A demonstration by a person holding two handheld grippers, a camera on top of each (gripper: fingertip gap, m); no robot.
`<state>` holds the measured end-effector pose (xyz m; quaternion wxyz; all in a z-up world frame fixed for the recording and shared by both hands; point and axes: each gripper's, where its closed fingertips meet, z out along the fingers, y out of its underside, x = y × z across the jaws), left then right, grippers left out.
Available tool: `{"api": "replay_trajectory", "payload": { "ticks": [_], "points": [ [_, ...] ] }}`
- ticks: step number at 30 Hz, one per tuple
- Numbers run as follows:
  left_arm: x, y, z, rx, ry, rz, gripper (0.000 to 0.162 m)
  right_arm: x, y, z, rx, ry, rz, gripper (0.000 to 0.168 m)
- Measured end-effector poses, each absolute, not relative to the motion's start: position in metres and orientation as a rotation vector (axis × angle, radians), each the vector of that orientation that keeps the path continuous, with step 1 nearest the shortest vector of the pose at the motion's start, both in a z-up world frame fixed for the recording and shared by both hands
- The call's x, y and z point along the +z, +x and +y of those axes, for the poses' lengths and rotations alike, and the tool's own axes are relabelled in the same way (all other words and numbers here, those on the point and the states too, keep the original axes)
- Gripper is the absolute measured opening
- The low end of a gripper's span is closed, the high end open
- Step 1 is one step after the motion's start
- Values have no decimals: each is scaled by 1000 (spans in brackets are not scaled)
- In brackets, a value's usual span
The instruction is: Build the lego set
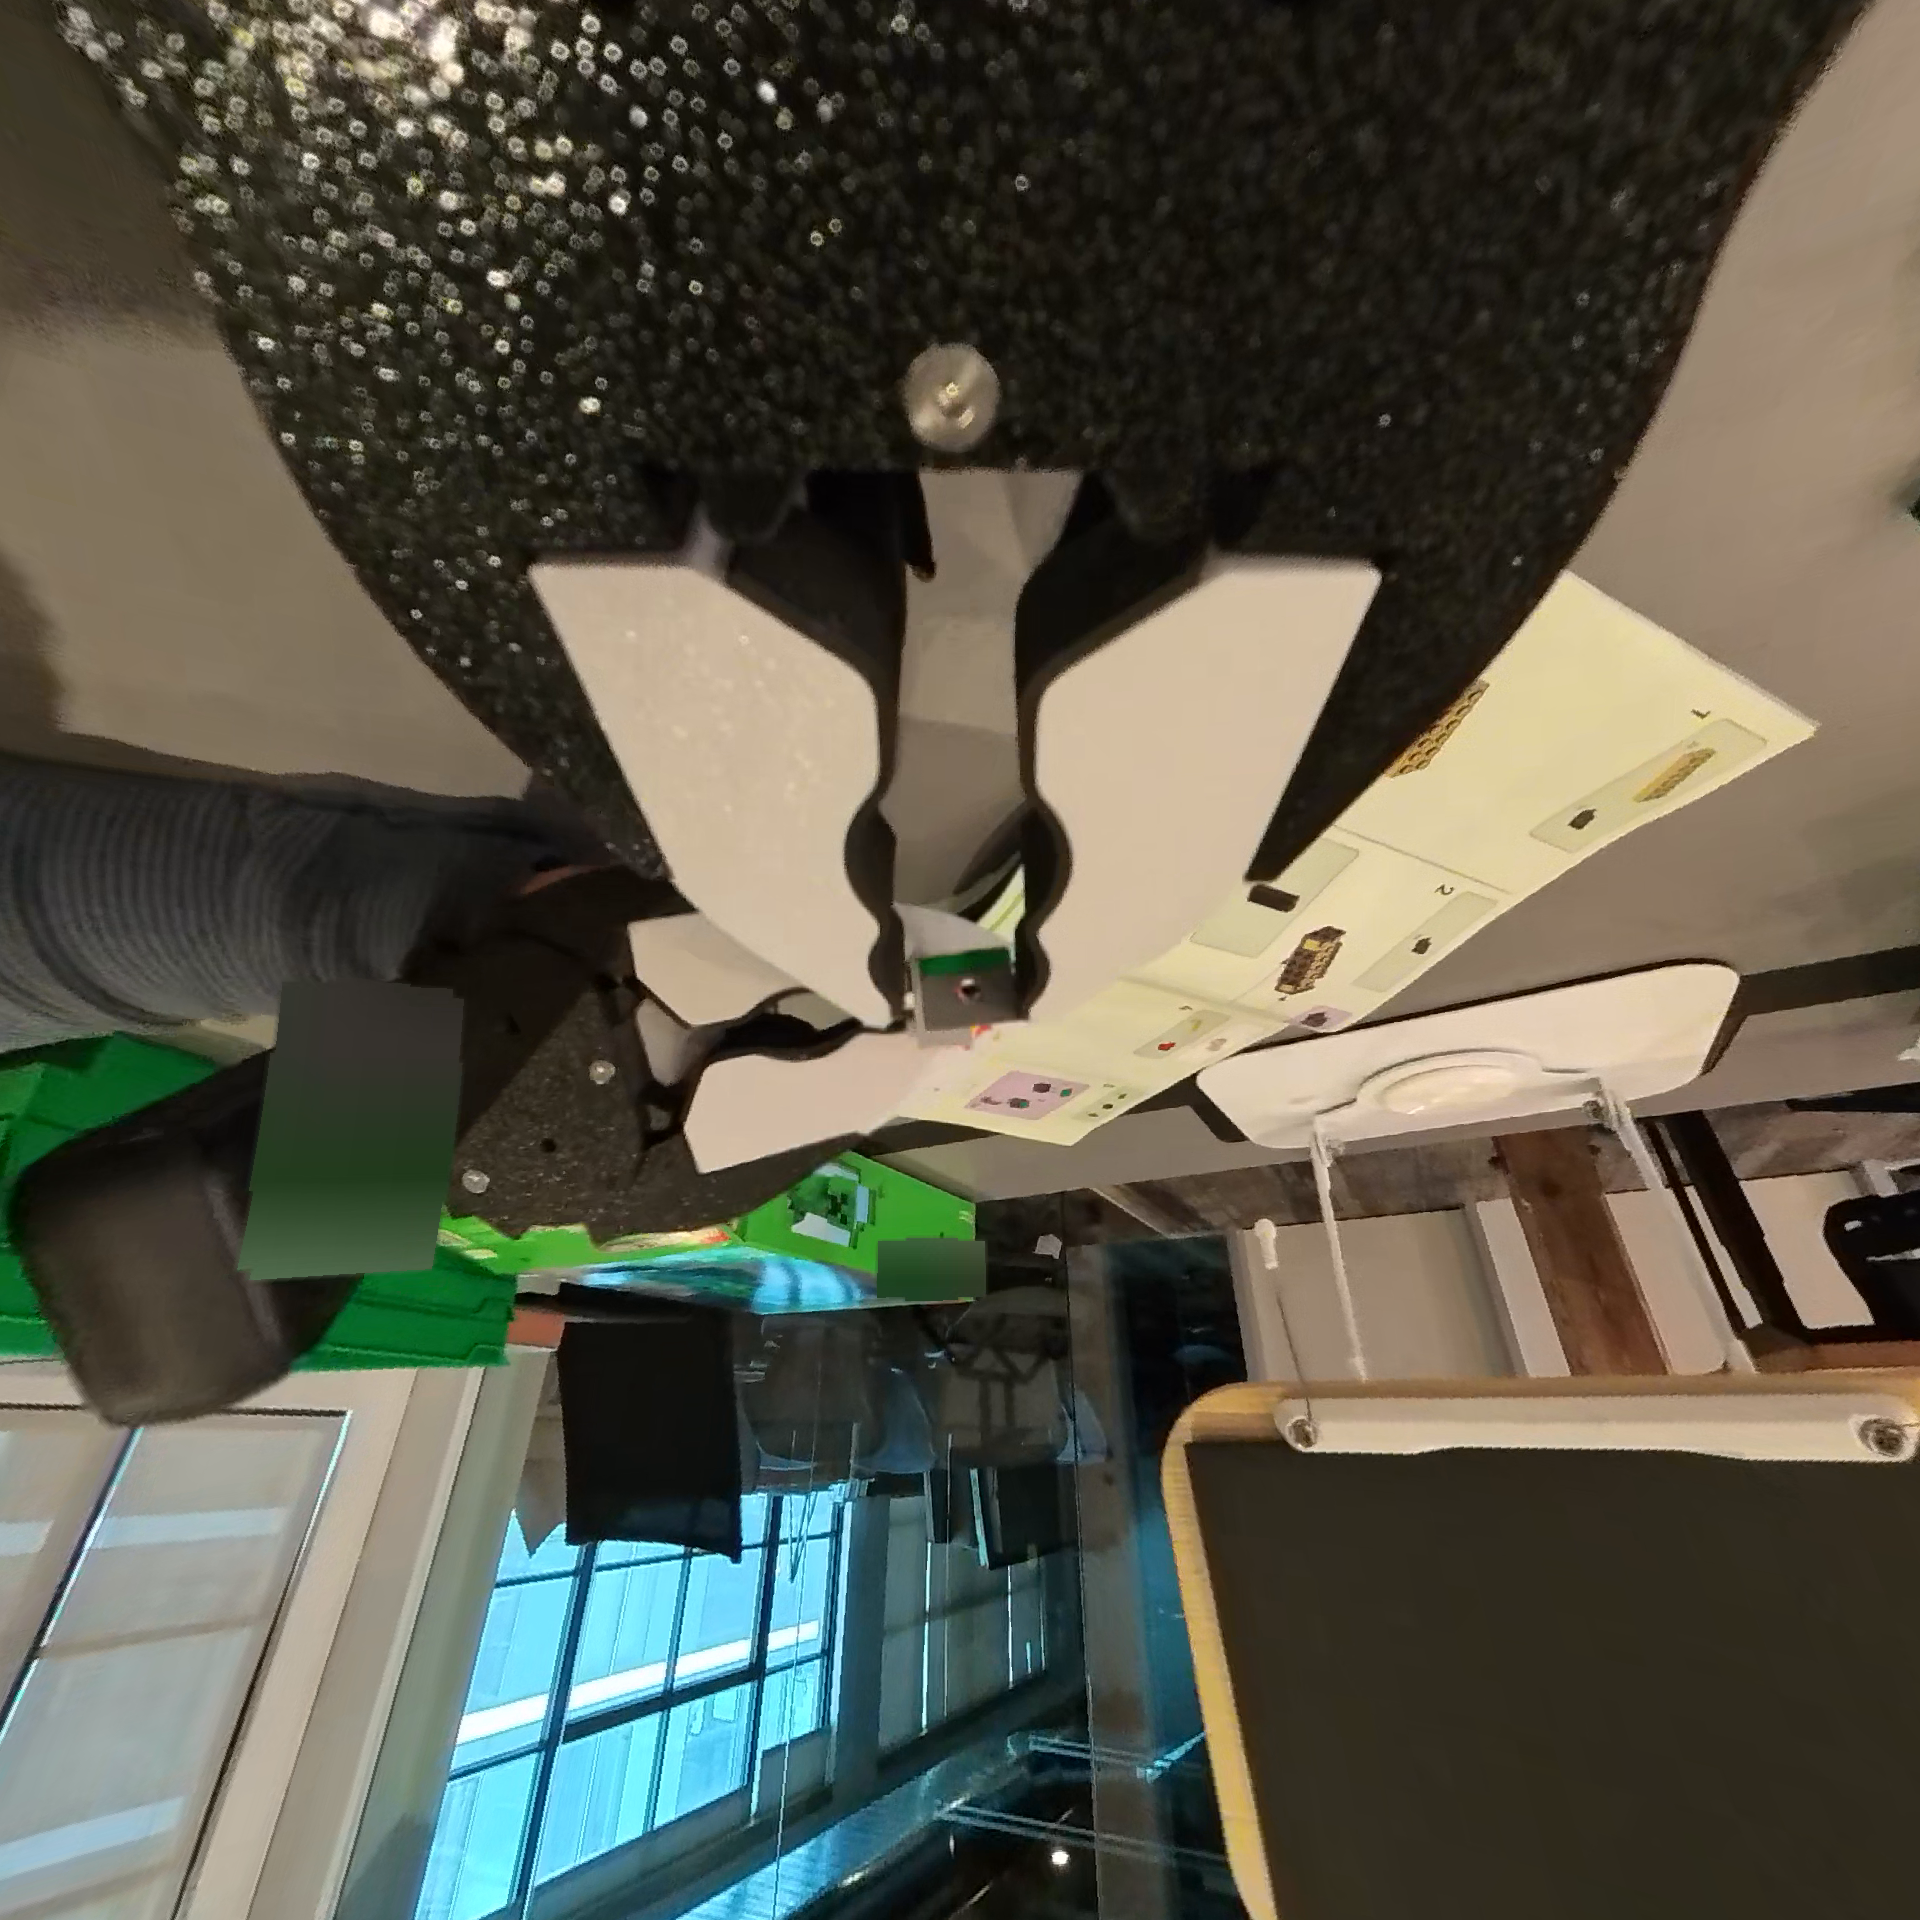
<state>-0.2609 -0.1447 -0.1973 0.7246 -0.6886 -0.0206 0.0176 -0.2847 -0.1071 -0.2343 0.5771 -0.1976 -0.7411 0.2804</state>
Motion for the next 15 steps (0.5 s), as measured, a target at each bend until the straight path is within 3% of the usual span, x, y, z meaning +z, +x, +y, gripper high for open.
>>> {"api": "replay_trajectory", "payload": {
  "ticks": [15],
  "points": [
    [-183,-262,-128,-42,-1390,13,20,-236,-277,-81,551,-561,-1705,3]
  ]
}}
